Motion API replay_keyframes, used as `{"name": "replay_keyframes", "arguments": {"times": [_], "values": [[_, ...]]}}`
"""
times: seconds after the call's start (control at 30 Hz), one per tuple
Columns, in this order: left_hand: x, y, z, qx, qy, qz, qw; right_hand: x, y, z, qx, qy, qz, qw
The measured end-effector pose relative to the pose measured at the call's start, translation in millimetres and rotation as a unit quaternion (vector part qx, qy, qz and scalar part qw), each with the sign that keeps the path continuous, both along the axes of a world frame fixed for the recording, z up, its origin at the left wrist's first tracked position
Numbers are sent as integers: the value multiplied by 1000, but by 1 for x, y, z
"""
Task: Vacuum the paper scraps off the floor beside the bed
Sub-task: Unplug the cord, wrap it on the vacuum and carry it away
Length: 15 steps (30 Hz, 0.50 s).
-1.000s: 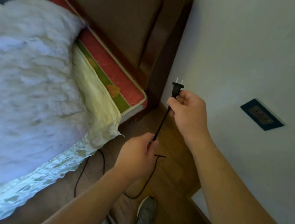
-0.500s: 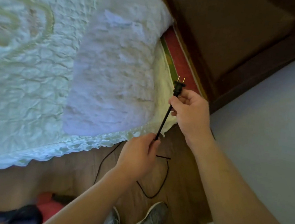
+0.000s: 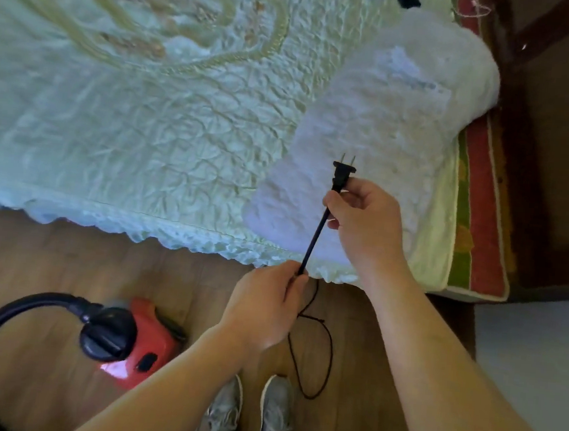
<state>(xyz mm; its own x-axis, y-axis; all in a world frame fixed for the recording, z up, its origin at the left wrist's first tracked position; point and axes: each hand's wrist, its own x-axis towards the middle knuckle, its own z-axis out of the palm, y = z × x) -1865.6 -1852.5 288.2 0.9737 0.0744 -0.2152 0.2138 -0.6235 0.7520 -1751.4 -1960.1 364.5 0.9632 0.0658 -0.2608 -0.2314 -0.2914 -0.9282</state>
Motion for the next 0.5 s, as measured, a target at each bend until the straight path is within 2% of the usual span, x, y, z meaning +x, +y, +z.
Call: {"name": "replay_keyframes", "arguments": {"times": [0.27, 0.5], "values": [[-57, 58, -16, -15, -15, 184, 983, -29, 99, -19, -13, 3, 162, 987], [-120, 109, -36, -10, -5, 299, 954, -79, 185, -47, -17, 21, 302, 953]]}}
